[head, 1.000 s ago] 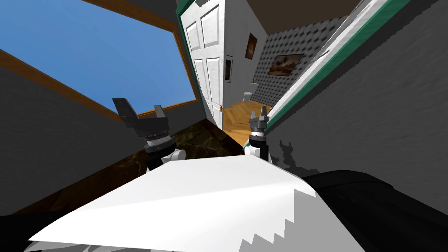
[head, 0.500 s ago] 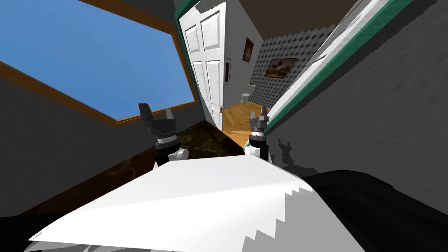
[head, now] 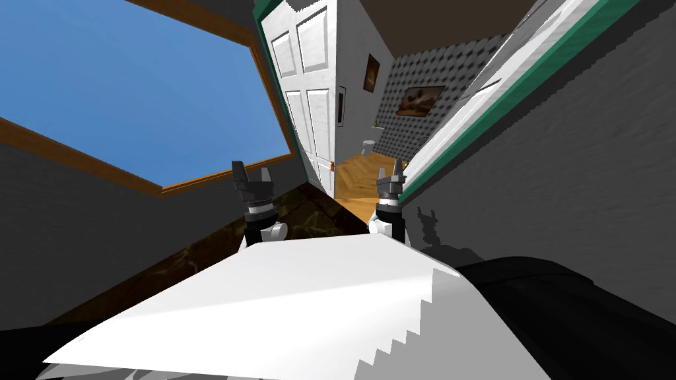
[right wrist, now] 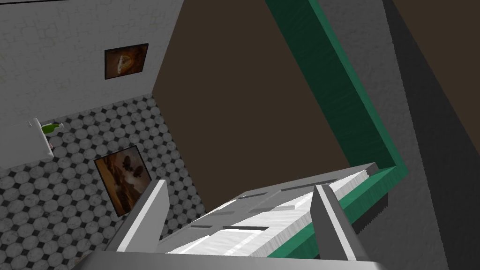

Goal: Push the door open

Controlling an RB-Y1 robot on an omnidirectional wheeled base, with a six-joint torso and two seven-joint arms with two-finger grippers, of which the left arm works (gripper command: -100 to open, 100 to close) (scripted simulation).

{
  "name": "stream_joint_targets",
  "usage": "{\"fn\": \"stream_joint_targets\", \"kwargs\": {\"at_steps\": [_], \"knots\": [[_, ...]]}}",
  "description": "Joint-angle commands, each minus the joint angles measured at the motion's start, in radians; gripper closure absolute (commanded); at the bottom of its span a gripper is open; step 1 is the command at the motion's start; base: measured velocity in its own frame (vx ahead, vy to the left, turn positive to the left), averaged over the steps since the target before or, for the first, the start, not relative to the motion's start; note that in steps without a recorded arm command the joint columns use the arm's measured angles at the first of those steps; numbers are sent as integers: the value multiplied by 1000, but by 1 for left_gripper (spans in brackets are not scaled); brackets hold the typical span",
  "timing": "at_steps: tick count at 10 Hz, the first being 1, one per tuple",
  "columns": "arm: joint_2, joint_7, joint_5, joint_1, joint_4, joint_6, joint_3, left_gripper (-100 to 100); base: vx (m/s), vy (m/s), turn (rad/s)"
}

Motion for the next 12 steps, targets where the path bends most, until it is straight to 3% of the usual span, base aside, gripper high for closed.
{"fn": "stream_joint_targets", "kwargs": {"at_steps": [1,12], "knots": [[5,2,-2,-13,33,-2,-7,-100,90,40,-67],[43,28,-13,-124,321,-35,-46,-100,89,42,-75]]}}
